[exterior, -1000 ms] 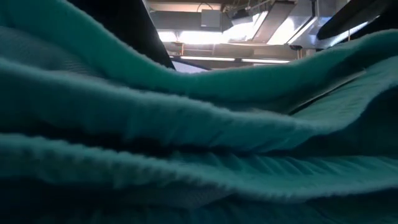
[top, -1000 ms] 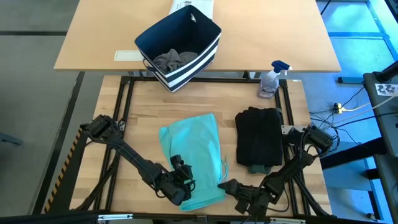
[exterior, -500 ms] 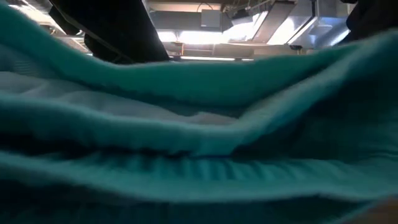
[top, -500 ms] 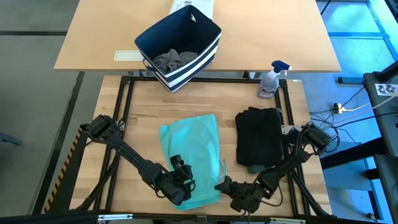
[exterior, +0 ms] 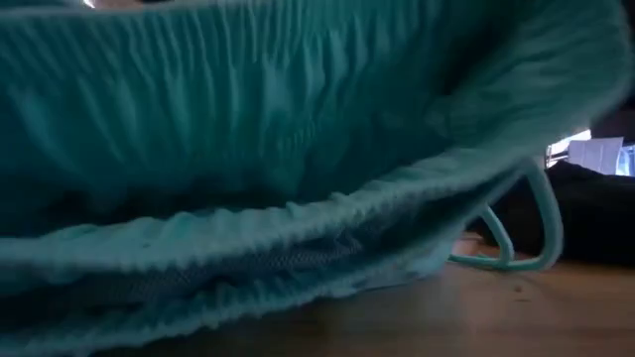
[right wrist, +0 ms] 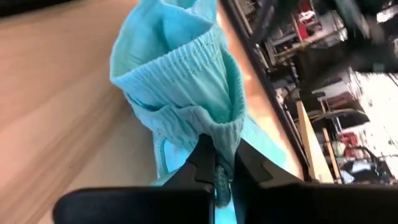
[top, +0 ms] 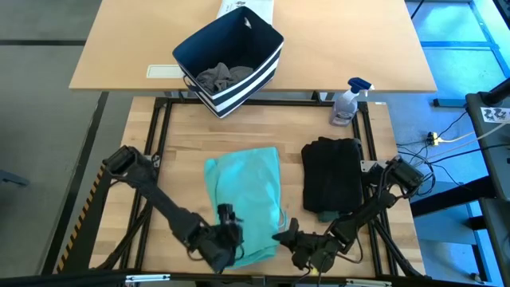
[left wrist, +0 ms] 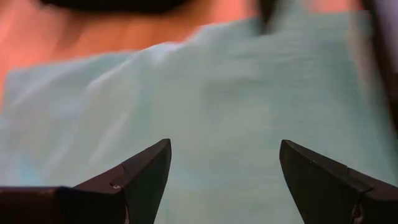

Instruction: Fold Laundry from Bin

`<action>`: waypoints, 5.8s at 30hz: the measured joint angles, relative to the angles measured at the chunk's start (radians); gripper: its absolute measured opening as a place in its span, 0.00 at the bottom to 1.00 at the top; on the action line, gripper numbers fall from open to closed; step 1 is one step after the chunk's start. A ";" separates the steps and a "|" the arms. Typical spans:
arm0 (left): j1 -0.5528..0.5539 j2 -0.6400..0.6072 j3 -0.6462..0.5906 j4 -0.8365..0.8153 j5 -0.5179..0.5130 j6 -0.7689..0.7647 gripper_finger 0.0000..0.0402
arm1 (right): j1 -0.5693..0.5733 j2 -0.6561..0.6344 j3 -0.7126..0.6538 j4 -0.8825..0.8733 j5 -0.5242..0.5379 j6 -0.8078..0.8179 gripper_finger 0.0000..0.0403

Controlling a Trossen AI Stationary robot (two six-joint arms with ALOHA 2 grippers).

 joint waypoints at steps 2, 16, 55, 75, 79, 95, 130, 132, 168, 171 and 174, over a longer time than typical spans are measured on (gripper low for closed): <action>-0.027 0.000 0.032 0.003 0.023 0.058 0.73 | -0.007 0.000 0.000 0.015 0.016 0.016 0.04; -0.126 0.000 0.059 0.094 0.052 -0.077 0.71 | -0.158 0.000 0.094 0.022 0.023 0.142 0.04; -0.024 0.012 0.029 -0.163 0.101 -0.468 0.74 | -0.273 0.000 0.123 0.000 -0.100 0.226 0.04; -0.033 0.186 0.017 -0.024 0.071 -0.563 0.74 | -0.300 0.000 0.123 -0.002 -0.135 0.293 0.04; -0.034 0.219 0.017 -0.028 0.071 -0.570 0.74 | -0.300 0.000 0.123 -0.004 -0.139 0.293 0.04; -0.055 0.245 0.120 -0.535 0.100 -0.680 0.67 | -0.301 0.000 0.122 0.003 -0.135 0.294 0.04; -0.048 0.317 0.385 -0.731 0.142 -0.587 0.05 | -0.084 -0.084 0.123 -0.194 0.007 0.264 0.60; -0.038 0.317 0.430 -0.733 0.171 -0.555 0.05 | -0.053 -0.111 0.123 -0.191 0.052 0.264 0.64; 0.290 0.314 0.805 -0.616 0.928 0.207 0.05 | 0.157 -0.225 0.264 -0.479 0.481 0.291 0.70; 0.340 0.314 0.805 -0.615 0.988 0.278 0.05 | 0.174 -0.246 0.264 -0.583 0.531 0.381 0.70; 0.400 0.314 0.805 -0.632 0.997 0.334 0.05 | 0.188 -0.255 0.264 -0.669 0.555 0.476 0.70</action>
